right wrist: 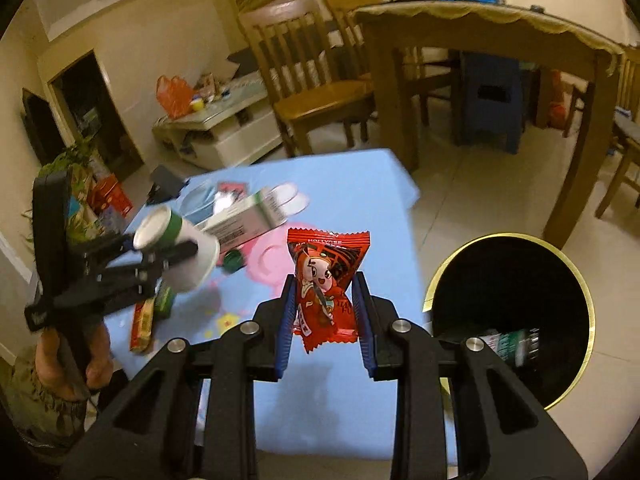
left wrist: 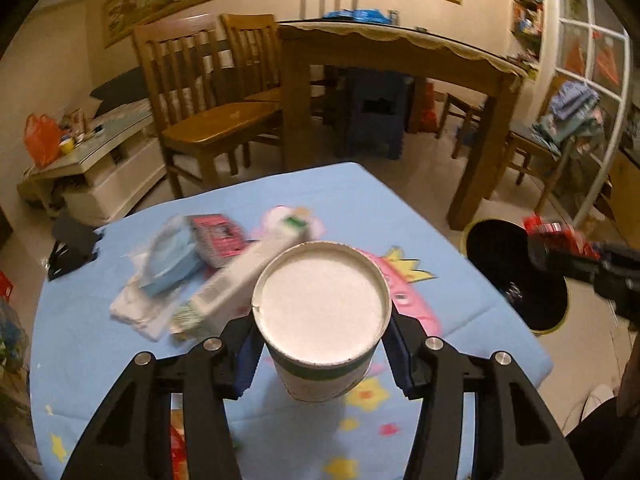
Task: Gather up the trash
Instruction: 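Carry candy and paper cup over the black bin and open both tools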
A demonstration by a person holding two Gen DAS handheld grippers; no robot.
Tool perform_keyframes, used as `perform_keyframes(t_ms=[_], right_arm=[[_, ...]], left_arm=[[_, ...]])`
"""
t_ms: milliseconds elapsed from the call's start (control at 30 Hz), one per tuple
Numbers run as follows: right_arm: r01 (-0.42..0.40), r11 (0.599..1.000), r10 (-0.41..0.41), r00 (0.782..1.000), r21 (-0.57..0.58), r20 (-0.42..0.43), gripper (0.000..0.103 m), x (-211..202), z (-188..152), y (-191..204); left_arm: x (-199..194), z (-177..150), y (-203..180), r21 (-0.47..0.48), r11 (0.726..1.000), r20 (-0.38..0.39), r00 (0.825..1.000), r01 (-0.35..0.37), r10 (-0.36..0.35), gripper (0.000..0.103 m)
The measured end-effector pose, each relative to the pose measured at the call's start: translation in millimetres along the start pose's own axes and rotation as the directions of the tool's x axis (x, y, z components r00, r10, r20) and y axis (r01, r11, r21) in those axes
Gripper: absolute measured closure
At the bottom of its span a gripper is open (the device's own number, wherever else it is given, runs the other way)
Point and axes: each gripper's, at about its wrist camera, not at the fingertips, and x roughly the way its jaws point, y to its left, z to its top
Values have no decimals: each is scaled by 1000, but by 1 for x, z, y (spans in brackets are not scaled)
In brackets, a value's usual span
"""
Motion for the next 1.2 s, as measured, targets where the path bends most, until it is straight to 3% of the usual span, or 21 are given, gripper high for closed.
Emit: perform_keyframes(t_ms=[100,200,300,433,467,567,733,933,1100,1133,1167,1200], right_arm=[[136,991,-136,990,0,32,76,-1,-5,-26],[229,972,-229,973,56,-2,75,12,-14,-67],[263,957,-262,965,123,-31,76,20,-14,-108],[239,946,-237,971,219,-35,75,18,-18,-150],[239,942,-234,971,236,-50,69,16,-22,-159],[287,914,-275,958,288,-82,29,16,-30,-182],[234,899,-241,970,371,-28,31,-6,-31,-207],[331,865,-365,931,378,20,32,-37,-31,-214],[410,829,-471,879,380,79,32,-63,-28,-209],[429,821,-493,866,376,89,32,-68,-28,-208],[441,817,-506,857,373,95,32,-71,-27,-206],[447,814,-514,852,371,101,32,-73,-27,-205]], left_arm=[[8,4,-33,38,999,-16,1000,27,-26,51],[18,8,-71,91,995,-37,998,50,-47,51],[29,15,-107,139,987,-53,996,76,-70,51],[44,27,-153,193,974,-63,992,123,-113,51],[49,29,-166,205,969,-69,990,135,-123,51],[65,32,-192,225,961,-97,985,160,-141,51],[89,31,-221,250,951,-141,978,183,-151,51],[111,34,-244,265,946,-163,976,186,-147,50],[116,34,-249,276,942,-166,975,191,-149,50],[117,34,-250,277,942,-166,975,188,-146,44],[118,33,-251,277,943,-164,976,182,-140,33],[116,33,-250,274,946,-155,978,175,-136,30]])
